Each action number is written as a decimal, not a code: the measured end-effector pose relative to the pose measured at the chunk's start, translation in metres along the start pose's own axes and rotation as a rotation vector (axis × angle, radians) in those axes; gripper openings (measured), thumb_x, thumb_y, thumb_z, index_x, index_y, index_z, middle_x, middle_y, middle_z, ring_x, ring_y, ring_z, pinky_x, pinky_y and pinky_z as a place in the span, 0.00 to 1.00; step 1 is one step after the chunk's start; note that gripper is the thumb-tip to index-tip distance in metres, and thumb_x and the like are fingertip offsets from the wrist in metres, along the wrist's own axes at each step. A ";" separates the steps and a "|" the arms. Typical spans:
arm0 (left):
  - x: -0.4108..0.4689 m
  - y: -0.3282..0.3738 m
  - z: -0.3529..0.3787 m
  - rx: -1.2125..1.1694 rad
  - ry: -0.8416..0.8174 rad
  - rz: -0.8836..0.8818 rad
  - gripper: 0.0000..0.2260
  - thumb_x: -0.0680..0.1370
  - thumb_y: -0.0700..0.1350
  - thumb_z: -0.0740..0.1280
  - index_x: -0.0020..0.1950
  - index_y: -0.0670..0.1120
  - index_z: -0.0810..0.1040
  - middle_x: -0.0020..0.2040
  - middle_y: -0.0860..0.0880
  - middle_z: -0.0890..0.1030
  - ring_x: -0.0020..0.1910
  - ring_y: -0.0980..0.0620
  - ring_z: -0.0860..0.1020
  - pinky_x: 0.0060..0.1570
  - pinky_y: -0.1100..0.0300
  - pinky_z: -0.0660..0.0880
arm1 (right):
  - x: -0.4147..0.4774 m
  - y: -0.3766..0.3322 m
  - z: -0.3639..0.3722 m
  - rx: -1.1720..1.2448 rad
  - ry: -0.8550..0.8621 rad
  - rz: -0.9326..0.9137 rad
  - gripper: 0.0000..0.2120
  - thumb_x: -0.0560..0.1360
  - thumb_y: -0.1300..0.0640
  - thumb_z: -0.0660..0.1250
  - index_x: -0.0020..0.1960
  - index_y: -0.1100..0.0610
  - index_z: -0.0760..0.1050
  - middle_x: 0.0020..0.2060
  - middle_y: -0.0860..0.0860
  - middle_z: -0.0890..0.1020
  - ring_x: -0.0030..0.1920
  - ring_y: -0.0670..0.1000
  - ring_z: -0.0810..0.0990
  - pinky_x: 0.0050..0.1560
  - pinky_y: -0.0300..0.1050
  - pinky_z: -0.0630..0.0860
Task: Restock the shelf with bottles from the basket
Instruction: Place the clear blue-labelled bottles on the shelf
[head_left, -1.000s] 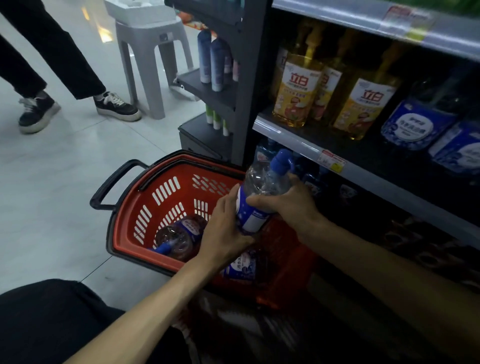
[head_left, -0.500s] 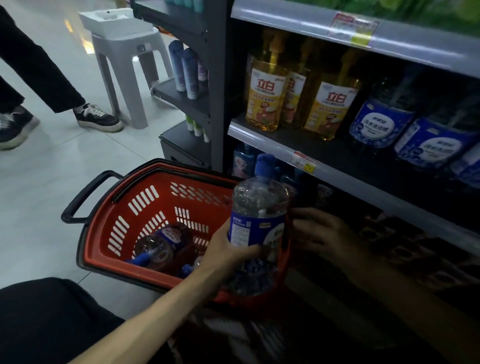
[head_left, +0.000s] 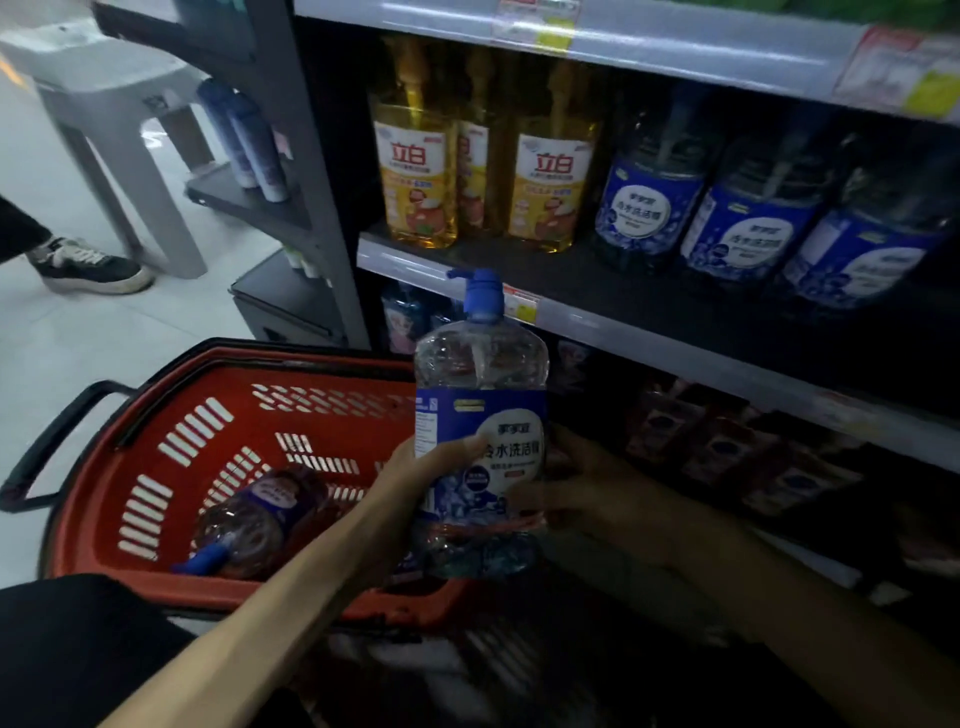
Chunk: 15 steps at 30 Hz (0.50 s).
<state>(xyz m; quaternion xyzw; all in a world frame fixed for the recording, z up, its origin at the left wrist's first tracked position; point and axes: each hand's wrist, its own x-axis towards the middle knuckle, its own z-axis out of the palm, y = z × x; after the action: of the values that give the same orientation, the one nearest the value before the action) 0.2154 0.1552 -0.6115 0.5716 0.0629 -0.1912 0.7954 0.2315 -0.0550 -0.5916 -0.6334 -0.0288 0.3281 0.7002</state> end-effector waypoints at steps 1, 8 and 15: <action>0.000 0.001 0.003 0.023 -0.020 -0.001 0.27 0.63 0.53 0.77 0.61 0.47 0.82 0.56 0.39 0.86 0.54 0.39 0.86 0.48 0.50 0.84 | -0.002 0.003 -0.001 0.004 -0.008 -0.014 0.35 0.68 0.69 0.76 0.71 0.53 0.72 0.61 0.52 0.84 0.62 0.55 0.83 0.54 0.47 0.83; 0.002 0.010 0.030 0.240 -0.076 -0.019 0.30 0.67 0.53 0.78 0.65 0.43 0.79 0.56 0.40 0.86 0.55 0.38 0.85 0.53 0.45 0.83 | -0.022 0.033 -0.018 0.204 0.040 -0.073 0.38 0.64 0.66 0.83 0.68 0.43 0.77 0.65 0.56 0.81 0.67 0.61 0.79 0.66 0.67 0.75; 0.005 0.011 0.067 0.361 -0.033 0.089 0.21 0.72 0.52 0.74 0.63 0.50 0.79 0.54 0.48 0.87 0.52 0.44 0.87 0.48 0.51 0.84 | -0.047 0.036 -0.040 0.197 0.254 -0.085 0.40 0.59 0.61 0.86 0.67 0.45 0.77 0.61 0.53 0.84 0.62 0.58 0.83 0.62 0.62 0.79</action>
<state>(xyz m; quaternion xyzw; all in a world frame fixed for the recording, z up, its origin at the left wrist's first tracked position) 0.2158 0.0944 -0.5806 0.7040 -0.0107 -0.1734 0.6886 0.1978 -0.1133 -0.6150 -0.5965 0.0654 0.2168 0.7700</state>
